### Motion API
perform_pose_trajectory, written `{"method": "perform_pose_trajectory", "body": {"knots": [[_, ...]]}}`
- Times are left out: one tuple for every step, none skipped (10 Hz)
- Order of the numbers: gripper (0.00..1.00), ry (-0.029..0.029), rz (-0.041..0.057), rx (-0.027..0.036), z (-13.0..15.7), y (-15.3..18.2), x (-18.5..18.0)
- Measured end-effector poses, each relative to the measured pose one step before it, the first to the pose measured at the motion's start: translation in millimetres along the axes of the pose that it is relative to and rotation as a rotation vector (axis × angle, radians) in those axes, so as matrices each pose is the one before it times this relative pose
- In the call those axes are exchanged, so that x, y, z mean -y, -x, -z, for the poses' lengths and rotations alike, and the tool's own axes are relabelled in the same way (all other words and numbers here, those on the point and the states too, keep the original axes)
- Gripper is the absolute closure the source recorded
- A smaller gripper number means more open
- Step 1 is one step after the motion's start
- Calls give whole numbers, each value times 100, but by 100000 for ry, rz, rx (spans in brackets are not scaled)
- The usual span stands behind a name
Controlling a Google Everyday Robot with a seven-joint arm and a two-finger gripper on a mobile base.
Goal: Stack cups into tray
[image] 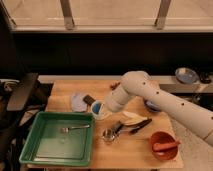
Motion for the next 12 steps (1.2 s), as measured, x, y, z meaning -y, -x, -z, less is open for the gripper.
{"method": "perform_pose_trajectory", "body": {"knots": [[94,-14,-57,-37,19,-46,-29],[94,-113,-204,-27,62,-91,-51],[94,-8,16,15,0,14,14],[94,90,158,32,-55,69,29],[94,58,102,31,-33,47,24],[94,-174,455,5,13,-18,70],[94,-738,2592,70,167,437,373],[94,-745,2847,237,101,942,543],[94,-906,4367,329,10,1624,877],[94,-213,2880,317,-141,956,521],[94,-77,3446,685,-147,1010,531],[94,428,3231,1039,-352,1083,540]]}}
